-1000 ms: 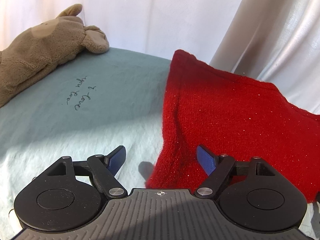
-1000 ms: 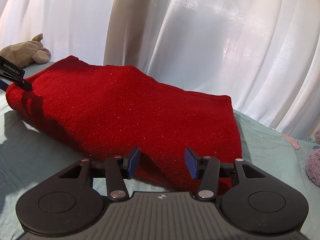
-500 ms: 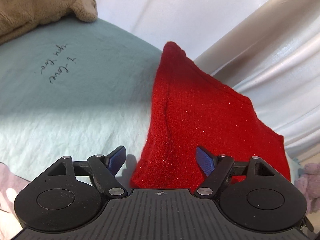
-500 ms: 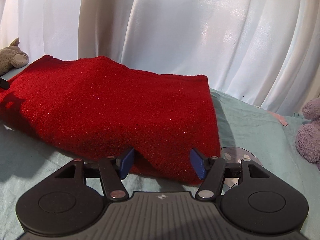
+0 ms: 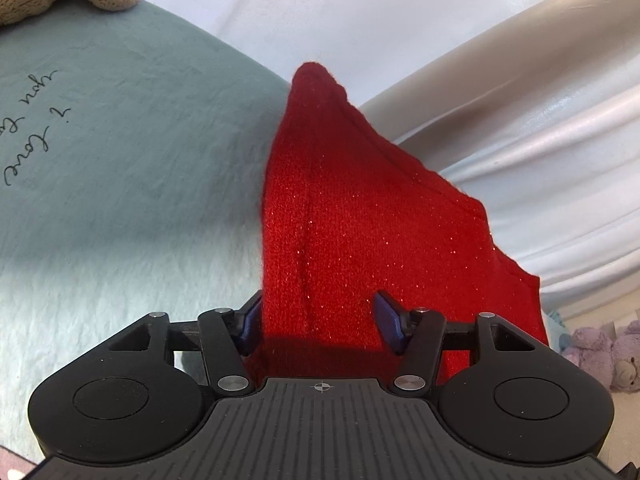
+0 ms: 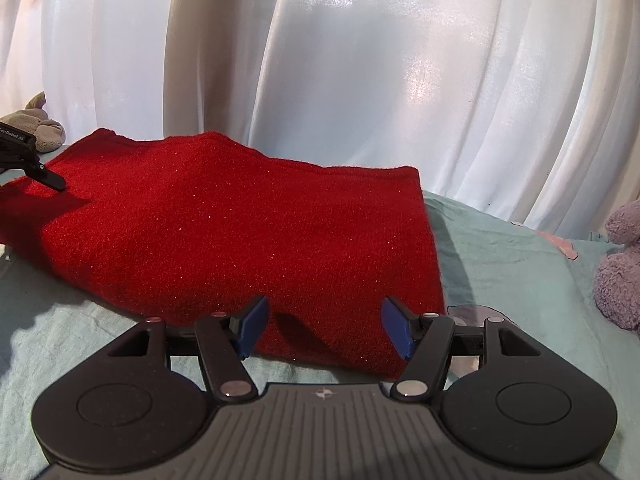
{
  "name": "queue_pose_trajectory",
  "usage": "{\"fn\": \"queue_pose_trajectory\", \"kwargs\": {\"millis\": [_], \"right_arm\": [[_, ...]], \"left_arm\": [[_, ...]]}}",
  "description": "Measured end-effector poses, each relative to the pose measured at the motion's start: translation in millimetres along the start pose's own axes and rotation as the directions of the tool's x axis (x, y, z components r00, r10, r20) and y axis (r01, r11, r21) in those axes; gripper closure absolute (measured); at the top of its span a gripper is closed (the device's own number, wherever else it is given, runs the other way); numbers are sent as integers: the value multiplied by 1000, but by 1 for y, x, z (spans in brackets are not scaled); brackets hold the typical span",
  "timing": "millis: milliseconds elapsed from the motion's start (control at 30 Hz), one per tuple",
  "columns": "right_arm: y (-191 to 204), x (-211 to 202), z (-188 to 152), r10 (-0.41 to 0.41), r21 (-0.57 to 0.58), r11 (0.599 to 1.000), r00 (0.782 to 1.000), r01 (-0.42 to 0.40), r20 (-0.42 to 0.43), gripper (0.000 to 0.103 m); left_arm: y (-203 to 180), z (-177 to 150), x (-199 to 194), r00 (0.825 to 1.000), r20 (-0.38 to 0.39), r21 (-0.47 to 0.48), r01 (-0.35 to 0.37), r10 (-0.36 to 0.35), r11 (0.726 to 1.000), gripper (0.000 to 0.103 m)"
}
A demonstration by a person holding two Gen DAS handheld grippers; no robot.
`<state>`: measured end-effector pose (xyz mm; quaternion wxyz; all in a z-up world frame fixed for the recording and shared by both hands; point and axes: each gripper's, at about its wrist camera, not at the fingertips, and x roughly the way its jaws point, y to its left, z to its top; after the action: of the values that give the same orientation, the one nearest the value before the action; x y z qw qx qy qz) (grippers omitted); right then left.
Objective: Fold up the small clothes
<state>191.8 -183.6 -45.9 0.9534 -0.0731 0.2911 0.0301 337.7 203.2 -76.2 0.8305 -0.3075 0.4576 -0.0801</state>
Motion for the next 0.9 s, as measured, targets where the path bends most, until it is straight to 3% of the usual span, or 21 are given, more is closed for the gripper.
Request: {"fn": "queue_pose_trajectory", "kwargs": {"millis": [100,233,367,500,567,600,733,800,900], "right_arm": [[2,-1,-1,2,-5,1000,1000,-2,3,41],[2,-1,-1,-2,-3,1000,1000,2,1,41],[2,-5,-1,-9,0,1000,1000,9,12,41],[-1,-4,-1,-10,10,1000,1000,10,11,41],[0,-5,-2,-10,10,1000,1000,10,10,41],[0,-4,-2,-7,7,1000,1000,6,10,41],[3,-5,2,8,1,1000,1000,-8,25,41],[7,-7,7,28,-6,1000,998,-28,55,57],[22,-6,18,91,-40,995,990,-88,104,70]], "left_arm": [[2,4,2,1000,-1,-8,4,-4,1000,49],[2,7,-1,1000,-3,-21,21,-21,1000,64],[1,7,-17,992,55,-40,114,-111,993,63],[5,7,-3,998,23,-52,51,-50,997,49],[6,4,4,998,16,-37,63,-62,997,45],[5,4,5,998,17,-29,61,-61,998,45],[3,3,3,999,25,-35,41,-40,999,62],[0,2,-4,998,40,-26,54,-53,998,64],[-6,3,-9,997,50,-26,56,-54,998,66]]}}
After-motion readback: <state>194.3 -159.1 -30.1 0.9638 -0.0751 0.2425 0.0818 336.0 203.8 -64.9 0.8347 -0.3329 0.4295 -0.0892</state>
